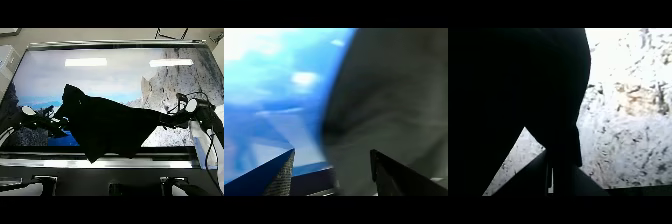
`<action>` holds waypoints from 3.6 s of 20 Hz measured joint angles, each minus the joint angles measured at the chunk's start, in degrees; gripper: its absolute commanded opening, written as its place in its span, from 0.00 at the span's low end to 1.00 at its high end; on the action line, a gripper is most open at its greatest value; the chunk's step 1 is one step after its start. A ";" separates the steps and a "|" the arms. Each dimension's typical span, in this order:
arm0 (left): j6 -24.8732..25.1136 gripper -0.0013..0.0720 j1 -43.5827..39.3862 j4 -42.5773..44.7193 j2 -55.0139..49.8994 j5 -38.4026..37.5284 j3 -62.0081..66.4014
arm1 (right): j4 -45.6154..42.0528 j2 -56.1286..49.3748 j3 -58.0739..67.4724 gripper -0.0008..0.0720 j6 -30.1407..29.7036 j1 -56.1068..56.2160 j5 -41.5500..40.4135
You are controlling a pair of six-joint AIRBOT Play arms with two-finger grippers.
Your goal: Fold the clothes and pants, and hang the long-sleeved shirts on hangers.
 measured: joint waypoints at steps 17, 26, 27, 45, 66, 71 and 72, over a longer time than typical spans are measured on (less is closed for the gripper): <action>3.52 0.04 0.57 -1.70 22.58 10.34 65.09 | -8.35 12.31 54.71 0.05 -4.55 0.02 -1.11; 1.55 0.04 1.20 1.20 36.72 21.53 70.42 | -10.88 25.75 63.93 0.05 -4.55 0.02 -2.10; 1.36 0.04 1.20 1.66 36.52 21.29 70.40 | -10.91 25.77 64.04 0.05 -4.55 0.02 -1.73; 0.44 0.05 -3.76 -3.61 -7.26 26.21 28.96 | -0.11 -22.21 31.80 0.06 8.72 0.02 -14.51; 7.10 0.04 -6.58 0.72 -13.77 25.70 37.40 | 1.09 -24.28 33.18 0.05 9.77 -3.91 -24.85; 1.33 0.05 -4.83 9.97 -12.63 5.92 32.33 | 0.98 -23.74 30.36 0.06 4.02 -5.03 -7.15; 0.94 0.05 -4.90 10.19 -12.70 5.27 30.99 | 0.94 -23.80 29.53 0.06 3.37 -5.09 -5.20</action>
